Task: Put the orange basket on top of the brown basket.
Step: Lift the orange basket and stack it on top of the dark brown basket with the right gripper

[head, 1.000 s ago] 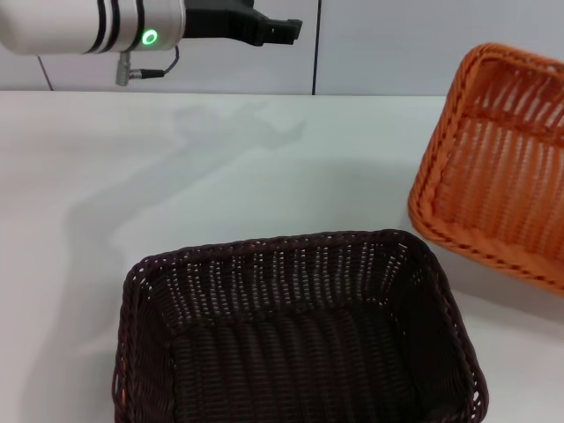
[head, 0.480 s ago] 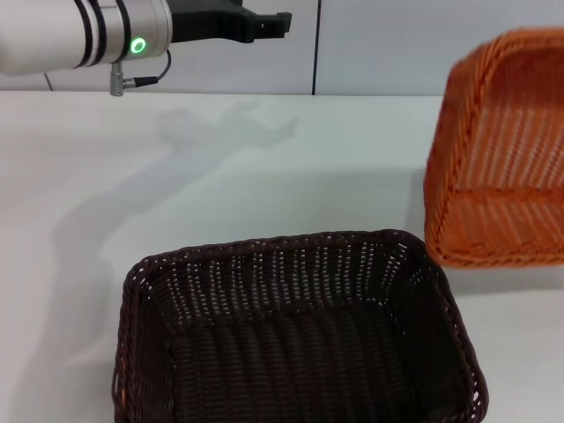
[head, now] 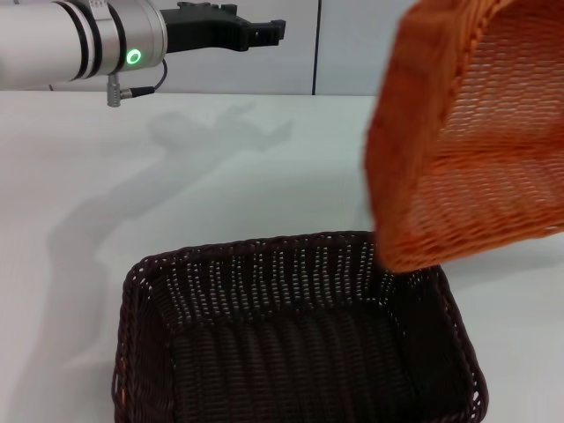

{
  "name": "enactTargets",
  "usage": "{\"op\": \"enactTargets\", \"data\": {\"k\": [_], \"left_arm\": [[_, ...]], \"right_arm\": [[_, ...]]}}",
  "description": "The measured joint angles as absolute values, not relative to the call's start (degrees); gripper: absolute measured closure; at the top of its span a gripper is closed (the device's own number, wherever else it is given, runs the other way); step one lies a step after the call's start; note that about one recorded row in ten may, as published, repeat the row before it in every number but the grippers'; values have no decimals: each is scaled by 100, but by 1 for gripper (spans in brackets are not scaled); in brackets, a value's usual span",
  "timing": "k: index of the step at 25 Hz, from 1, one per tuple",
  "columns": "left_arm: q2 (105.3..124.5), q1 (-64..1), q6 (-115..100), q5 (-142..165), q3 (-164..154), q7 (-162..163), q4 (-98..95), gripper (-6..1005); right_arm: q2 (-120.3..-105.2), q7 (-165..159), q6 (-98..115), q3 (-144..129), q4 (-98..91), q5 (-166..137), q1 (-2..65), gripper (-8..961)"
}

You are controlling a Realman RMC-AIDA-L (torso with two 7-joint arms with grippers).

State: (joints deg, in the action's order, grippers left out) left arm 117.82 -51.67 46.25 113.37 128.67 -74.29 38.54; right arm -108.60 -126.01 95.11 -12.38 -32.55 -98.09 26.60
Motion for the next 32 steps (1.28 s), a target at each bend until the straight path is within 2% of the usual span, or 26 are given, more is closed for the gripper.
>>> {"op": "enactTargets", "data": {"k": [2,3,4,8,13,22,32], "left_arm": [[11782,-5172,4582,11292,12845,-7436,3823,138],[11782,-5185,4565,11284,12839,-7439,3801,138],[11782,-5185,4565,11284,12839,-7439,3801,138],[11778,-5241,4546,11280,12832,-7444,3712,138],[11779,-5244,4490,11276,12831,-7444,3710,138],[11777,-5265,4356,11262,12832,-7454,3564,137],[11777,-5315,4288,11263,12832,-7503,3367,137]], "right_arm": [[-11058,-12556,9673,-1283,-3255,-9809,2756,628],[-11252,-12499,9792,-1405,-3249,-9809,2832,628],[-11252,-12499,9792,-1405,-3249,-9809,2832,628],[-11574,-12382,10107,-1625,-3136,-9806,2911,628],[-11697,-12264,10450,-1847,-2949,-9822,2858,629],[-11830,-12208,10630,-2386,-2819,-9820,2678,631],[-11794,-12121,10560,-3228,-2737,-9877,2697,634]]}}
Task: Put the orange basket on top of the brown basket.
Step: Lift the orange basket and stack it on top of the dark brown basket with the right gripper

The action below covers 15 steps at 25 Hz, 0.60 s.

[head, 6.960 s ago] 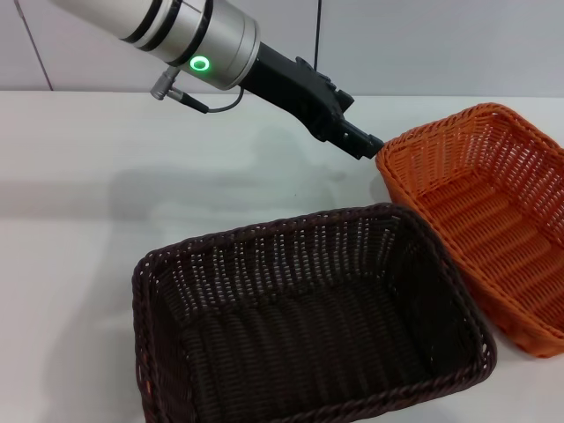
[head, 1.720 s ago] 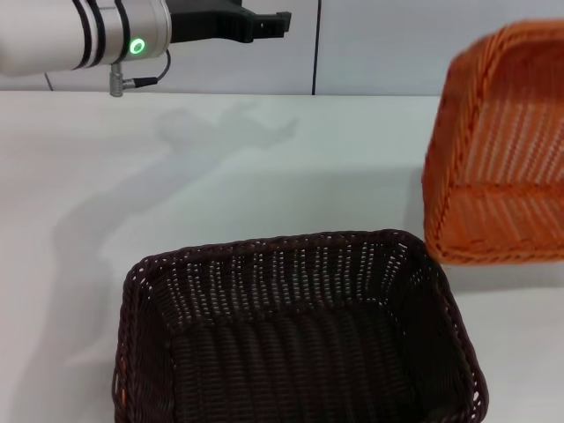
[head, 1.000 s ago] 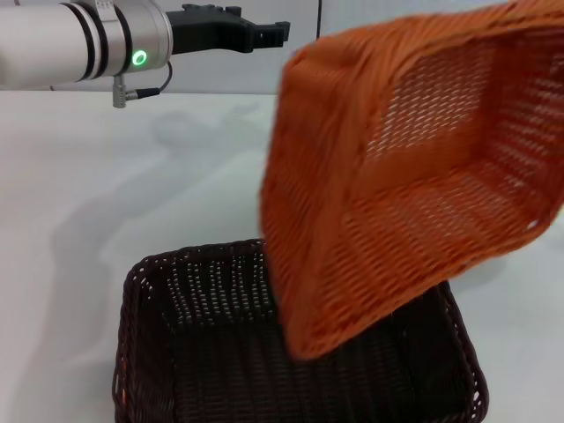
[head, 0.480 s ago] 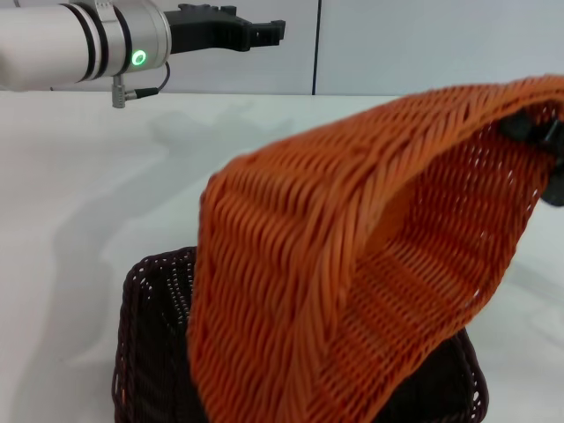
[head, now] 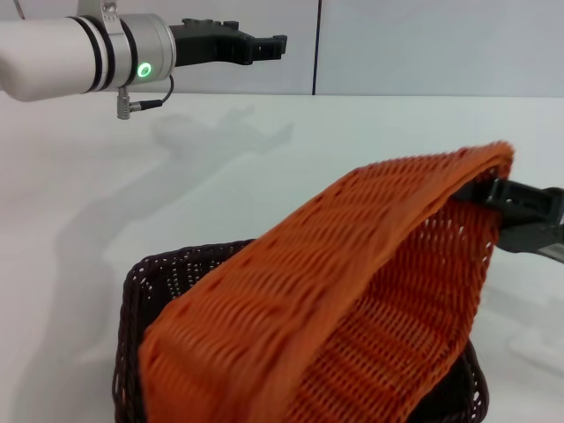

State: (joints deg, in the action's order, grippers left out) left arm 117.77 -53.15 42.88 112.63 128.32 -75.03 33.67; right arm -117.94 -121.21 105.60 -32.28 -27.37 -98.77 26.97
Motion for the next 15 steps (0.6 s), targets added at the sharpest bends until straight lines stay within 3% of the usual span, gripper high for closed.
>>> {"op": "enactTargets", "data": {"k": [3,8,14,15], "left_arm": [[11777,-5318,4290,11265,12831,-7508,3363,137],[11777,-5318,4305,11267,12826,-7510,3363,137],[11777,-5337,4274,11265,12822,-7513,3364,138],[11777,-5353,4252,11264,12823,-7514,3364,138]], "right_arm": [[-11784,-12132,10464,-3349,-2739,-9879,2718,635],[-11734,-12211,10389,-3322,-2761,-9879,2725,467],[-11529,-12283,10337,-3349,-2741,-9923,2789,279],[-11497,-12291,10333,-3350,-2741,-9934,2792,203]]}}
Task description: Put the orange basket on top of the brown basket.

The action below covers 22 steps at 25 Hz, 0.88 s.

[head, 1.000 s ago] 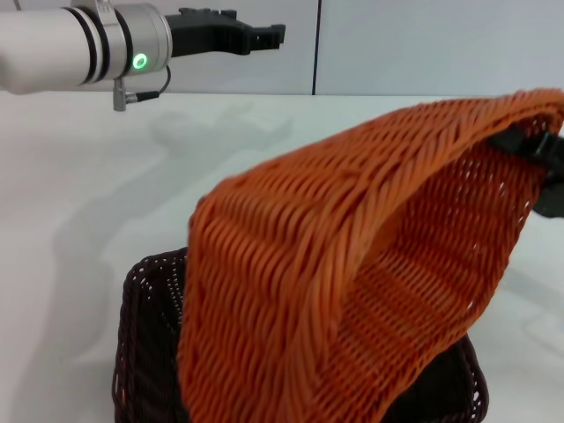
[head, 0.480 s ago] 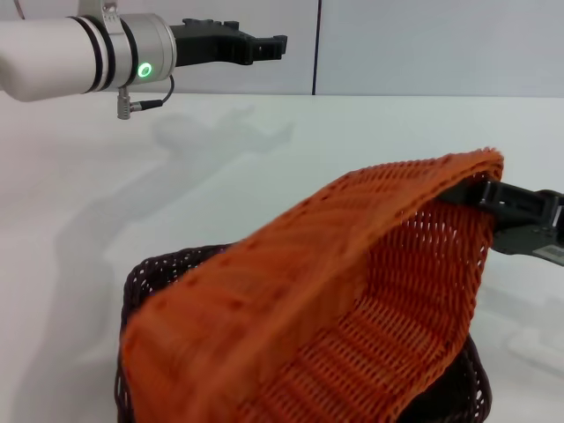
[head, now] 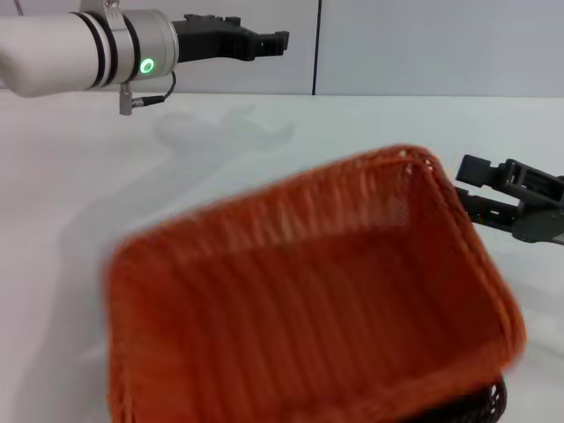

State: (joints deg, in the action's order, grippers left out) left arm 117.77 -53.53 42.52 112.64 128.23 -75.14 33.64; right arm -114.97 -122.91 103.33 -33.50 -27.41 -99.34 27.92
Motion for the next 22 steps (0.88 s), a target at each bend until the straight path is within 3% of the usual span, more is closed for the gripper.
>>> {"op": "enactTargets", "data": {"k": [1,11,22], "left_arm": [[11777,-5353,4252,11264,12823,-7514,3364,138],[11789,-5348,4183,10750,12824,-7561,3410,137],[11811,-5121,4340,9053,12822,-8057,3415,138]], "right_arm": [[-11439,-12299,10327,-3352,-2743,-9955,2796,127],[-11140,-12104,10039,-3008,-2928,-9971,2757,128],[-11269,-10514,8858,-1813,-3062,-9295,2759,129]]}}
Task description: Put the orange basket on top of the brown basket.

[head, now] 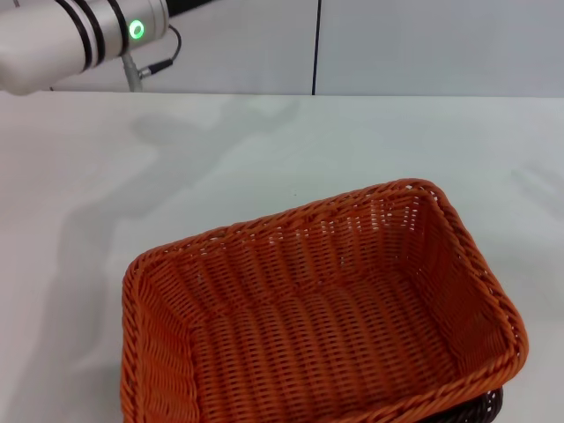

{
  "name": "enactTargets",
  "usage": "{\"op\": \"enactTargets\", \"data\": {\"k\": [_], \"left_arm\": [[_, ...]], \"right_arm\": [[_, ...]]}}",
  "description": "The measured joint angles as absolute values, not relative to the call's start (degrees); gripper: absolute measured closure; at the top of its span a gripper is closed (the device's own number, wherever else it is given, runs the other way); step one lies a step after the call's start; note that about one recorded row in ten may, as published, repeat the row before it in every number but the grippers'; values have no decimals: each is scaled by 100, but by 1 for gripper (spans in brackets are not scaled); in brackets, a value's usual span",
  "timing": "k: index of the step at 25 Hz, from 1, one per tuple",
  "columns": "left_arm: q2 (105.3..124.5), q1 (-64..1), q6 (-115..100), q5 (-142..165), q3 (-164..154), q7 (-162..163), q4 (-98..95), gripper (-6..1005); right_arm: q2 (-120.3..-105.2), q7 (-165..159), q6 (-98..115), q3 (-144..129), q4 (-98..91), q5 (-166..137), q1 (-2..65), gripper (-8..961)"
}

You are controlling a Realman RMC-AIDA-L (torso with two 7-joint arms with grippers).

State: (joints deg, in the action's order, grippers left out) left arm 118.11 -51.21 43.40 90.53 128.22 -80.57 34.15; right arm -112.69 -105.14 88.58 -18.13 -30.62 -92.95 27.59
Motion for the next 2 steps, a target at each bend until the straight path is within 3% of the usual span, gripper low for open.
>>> {"op": "enactTargets", "data": {"k": [2], "left_arm": [[11811,-5121,4340,9053,12822,-8057,3415,138]], "right_arm": [[-11344,-10292,8457,-1809,-3062,-8940,2738,129]]}}
